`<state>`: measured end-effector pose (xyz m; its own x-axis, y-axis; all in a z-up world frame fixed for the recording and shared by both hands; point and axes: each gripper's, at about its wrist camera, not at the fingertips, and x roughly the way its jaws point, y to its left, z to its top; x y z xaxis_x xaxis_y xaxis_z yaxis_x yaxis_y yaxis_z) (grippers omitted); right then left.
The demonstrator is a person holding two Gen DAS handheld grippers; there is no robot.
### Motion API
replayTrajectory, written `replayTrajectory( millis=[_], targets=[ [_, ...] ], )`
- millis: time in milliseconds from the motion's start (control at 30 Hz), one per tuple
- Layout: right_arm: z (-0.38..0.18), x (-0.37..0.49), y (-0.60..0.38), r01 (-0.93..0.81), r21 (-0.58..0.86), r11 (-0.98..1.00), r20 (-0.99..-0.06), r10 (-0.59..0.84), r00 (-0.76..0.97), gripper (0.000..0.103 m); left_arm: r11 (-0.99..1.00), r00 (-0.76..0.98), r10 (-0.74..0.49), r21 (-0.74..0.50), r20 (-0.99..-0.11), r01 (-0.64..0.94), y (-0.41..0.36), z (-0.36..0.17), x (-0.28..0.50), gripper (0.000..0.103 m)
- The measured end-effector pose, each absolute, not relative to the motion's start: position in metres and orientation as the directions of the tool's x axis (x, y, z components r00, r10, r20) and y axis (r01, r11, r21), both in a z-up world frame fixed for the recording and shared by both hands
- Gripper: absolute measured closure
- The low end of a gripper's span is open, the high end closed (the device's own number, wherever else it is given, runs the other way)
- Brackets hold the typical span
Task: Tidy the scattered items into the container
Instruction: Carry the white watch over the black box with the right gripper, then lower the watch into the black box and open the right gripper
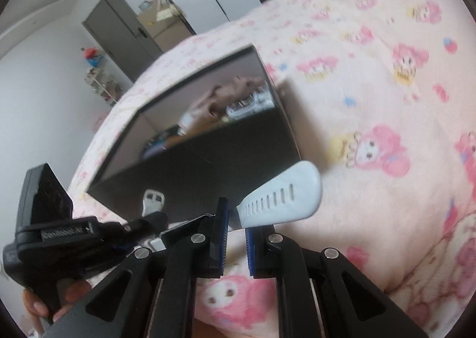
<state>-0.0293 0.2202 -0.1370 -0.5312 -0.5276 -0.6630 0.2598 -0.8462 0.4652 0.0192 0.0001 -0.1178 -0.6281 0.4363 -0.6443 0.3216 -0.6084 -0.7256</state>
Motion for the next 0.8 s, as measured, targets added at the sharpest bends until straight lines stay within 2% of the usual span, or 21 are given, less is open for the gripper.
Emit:
replayTrajectory(
  millis=[267,400,567,800],
  targets=[
    [-0.068,-0.049,0.2,0.362,0.445,-0.819,-0.589,-0.573,-0.57,0.095,-0.639,-0.708,0.39,-0.727,-0.588,0.252,-0.035,-0.066,-0.026,0.097],
    [-0.057,-0.081,0.18,0.389,0.438,-0.81,-0.596,-0.586,-0.549,0.095,-0.638,-0.723,0.351,-0.717,-0.595,0.281,-0.058,-0.068,-0.052,0.097],
    [-0.079,-0.118,0.15,0.379,0.412,-0.828,-0.682,-0.557,-0.474,0.095,-0.605,-0.676,0.337,-0.701,-0.655,0.378,-0.086,-0.098,-0.086,0.097],
    [-0.127,-0.139,0.13,0.336,0.353,-0.873,-0.816,-0.463,-0.347,0.092,-0.635,-0.565,0.313,-0.611,-0.763,0.473,-0.098,-0.138,-0.115,0.096]
  ],
)
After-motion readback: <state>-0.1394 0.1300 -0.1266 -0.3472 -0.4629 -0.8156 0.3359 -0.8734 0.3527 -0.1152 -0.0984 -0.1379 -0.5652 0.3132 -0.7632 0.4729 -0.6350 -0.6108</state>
